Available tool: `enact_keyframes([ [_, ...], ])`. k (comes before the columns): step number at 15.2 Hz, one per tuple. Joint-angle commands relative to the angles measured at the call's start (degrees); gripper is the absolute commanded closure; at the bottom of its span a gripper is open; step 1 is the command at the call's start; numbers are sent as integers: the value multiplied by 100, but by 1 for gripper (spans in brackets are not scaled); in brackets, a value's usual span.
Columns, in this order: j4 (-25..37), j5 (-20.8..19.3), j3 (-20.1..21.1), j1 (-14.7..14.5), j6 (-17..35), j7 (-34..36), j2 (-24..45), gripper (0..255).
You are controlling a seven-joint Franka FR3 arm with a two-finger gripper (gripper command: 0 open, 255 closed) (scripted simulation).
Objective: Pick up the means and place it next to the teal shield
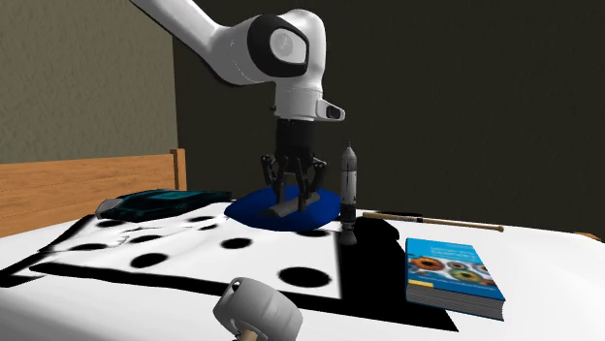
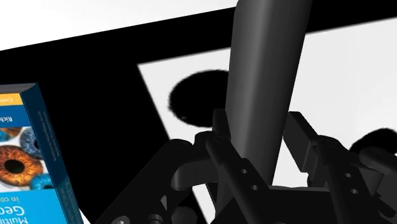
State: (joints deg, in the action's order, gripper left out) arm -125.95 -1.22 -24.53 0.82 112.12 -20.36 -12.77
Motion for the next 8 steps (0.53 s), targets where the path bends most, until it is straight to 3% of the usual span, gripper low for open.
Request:
enact_keyframes([
  [1,-145,9,173,-98,65,282,-93,255],
  [8,-337,166,830,-509,172,1276,-212,255],
])
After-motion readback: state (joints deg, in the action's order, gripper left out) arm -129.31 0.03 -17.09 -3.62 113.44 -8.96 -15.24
